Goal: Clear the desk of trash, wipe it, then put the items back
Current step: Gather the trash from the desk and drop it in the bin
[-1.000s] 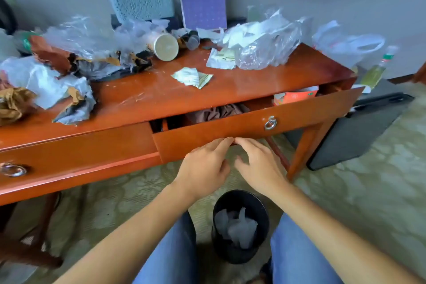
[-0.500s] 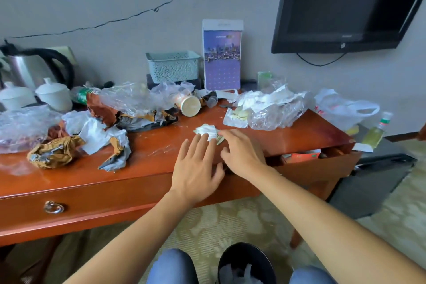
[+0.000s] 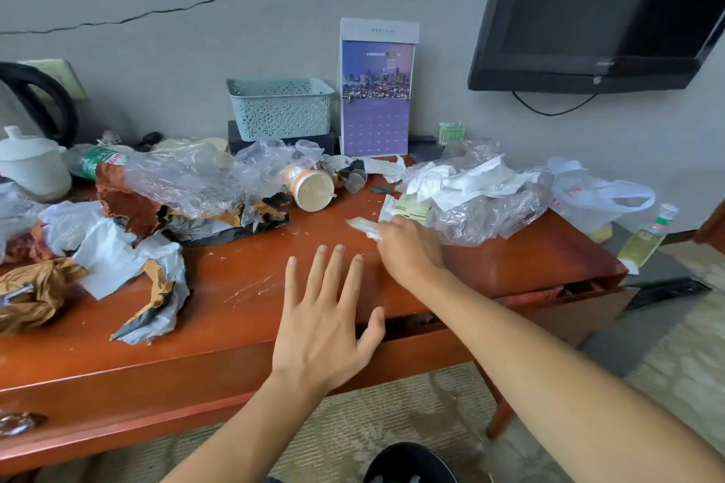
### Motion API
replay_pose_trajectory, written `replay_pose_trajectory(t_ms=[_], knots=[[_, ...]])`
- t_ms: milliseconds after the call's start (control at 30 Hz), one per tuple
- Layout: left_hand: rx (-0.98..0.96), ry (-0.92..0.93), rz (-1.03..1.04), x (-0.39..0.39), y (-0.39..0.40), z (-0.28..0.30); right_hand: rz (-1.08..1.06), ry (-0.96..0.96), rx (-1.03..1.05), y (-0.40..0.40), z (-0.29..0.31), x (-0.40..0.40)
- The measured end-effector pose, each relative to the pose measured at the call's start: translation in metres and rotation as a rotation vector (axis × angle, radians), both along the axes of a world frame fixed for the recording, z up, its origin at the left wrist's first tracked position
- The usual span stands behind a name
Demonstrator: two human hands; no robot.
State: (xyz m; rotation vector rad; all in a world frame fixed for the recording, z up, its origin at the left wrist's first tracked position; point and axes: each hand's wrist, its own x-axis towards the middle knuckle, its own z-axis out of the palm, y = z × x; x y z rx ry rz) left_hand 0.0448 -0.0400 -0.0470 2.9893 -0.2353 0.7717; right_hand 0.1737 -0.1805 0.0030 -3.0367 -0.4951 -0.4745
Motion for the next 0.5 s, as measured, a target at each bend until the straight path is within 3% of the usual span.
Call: replay_pose_trajectory(t_ms=[133,267,333,500], knots=[[-0.015,0.031,0.023,0.003,0.0,-0.002,-0.073,-0.065,0.153,-0.013,0.004,0.029],[-0.036,0.056,0.041,0.004,0.001,-0.002,-0.133,0.324,0.237,-0.01,0.002,0.059],[-0.041,0.06,0.042,0.003,0.0,-0.001,-0.153,0.406,0.218,-0.005,-0.002,0.065],[-0.029,0.063,0.058,0.001,-0.001,0.001,-0.019,0.185,-0.052,0.002,-0.001,0.046]])
